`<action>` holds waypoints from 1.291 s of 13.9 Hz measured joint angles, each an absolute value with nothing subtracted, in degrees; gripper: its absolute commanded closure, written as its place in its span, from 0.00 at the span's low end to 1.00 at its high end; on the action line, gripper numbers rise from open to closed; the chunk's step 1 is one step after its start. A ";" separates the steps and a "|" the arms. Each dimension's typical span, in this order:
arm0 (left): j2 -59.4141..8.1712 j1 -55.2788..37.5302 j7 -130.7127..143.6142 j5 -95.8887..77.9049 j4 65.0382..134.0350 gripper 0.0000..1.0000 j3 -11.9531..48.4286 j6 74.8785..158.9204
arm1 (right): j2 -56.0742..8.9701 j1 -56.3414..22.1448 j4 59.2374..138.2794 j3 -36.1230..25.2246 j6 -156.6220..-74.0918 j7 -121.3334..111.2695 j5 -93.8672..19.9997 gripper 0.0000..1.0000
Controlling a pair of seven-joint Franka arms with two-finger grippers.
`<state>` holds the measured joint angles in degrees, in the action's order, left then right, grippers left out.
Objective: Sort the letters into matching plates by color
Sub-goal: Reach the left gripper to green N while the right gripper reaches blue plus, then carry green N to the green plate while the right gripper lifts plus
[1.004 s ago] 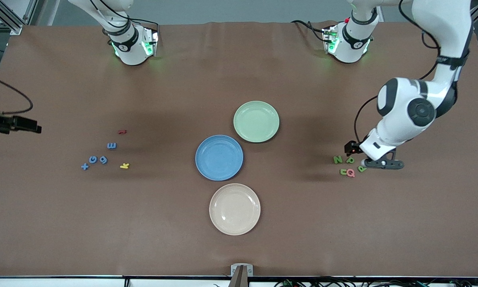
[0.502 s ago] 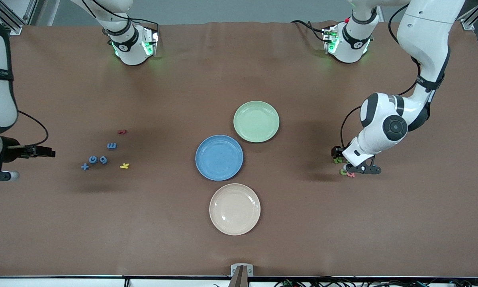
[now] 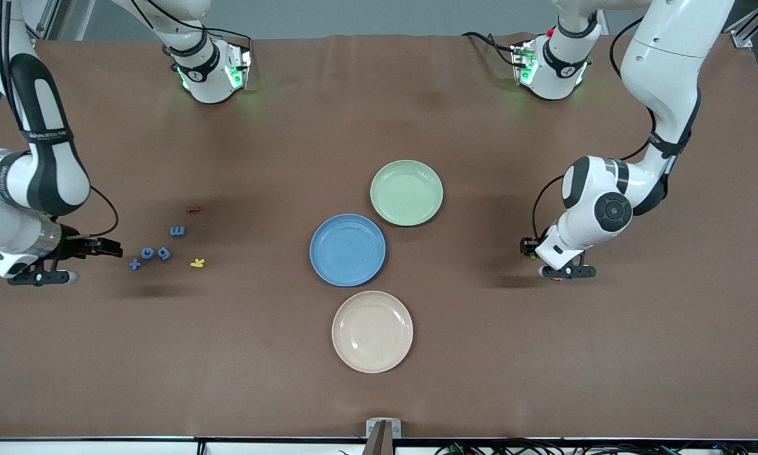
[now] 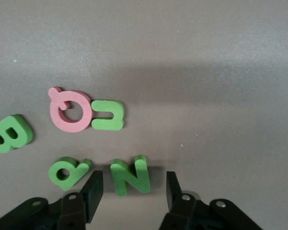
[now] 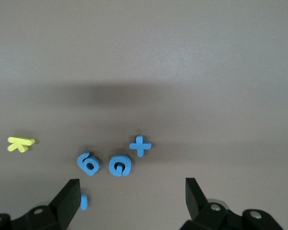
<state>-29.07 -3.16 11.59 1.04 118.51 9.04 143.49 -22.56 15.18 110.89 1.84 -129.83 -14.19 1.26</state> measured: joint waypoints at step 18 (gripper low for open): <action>-24.20 -14.52 25.68 1.53 115.77 1.00 9.68 135.07 | -31.80 15.47 112.84 1.73 -142.62 -13.85 1.26 0.36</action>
